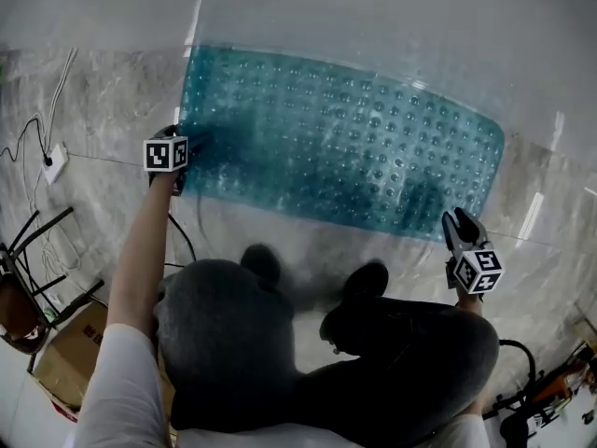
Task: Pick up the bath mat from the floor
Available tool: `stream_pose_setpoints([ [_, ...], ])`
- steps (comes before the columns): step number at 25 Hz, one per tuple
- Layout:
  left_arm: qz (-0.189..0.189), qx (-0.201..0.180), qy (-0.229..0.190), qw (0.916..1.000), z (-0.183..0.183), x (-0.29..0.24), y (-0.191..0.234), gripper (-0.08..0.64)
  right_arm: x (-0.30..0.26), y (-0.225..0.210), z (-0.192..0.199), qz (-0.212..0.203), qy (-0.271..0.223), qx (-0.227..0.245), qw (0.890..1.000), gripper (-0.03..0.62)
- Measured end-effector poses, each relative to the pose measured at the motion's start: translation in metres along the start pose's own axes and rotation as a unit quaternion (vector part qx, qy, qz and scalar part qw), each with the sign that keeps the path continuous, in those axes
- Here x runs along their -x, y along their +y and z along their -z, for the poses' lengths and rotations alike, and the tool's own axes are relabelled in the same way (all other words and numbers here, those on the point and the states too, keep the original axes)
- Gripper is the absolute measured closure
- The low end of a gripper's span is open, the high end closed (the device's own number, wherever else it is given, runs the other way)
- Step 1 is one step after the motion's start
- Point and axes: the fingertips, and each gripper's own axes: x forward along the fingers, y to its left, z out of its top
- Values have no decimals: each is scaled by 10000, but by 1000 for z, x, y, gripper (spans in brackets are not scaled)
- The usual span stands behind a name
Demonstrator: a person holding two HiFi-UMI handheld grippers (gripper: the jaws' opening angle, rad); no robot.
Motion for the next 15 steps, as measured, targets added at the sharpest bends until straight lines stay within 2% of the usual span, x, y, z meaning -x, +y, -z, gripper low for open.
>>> stream_pose_setpoints([
  [2, -6, -167, -119, 9998, -2, 0, -10, 180, -4, -9, 4, 91, -27, 44, 9999, 449],
  [5, -20, -171, -252, 9995, -2, 3, -20, 238, -8, -26, 6, 232, -84, 91, 9997, 449],
  [6, 67, -126, -282, 9995, -1, 2, -26, 260, -8, -33, 7, 281, -114, 48, 9995, 449],
  [8, 356, 2, -307, 9989, -1, 0, -43, 376, -6, -48, 12, 420, -164, -57, 9990, 449],
  [10, 464, 32, -300, 9985, -2, 3, -54, 438, -7, -64, 16, 565, -207, -146, 9981, 449],
  [15, 600, -46, -291, 9978, -6, 22, -74, 495, -10, -107, 23, 807, -186, -247, 9963, 439],
])
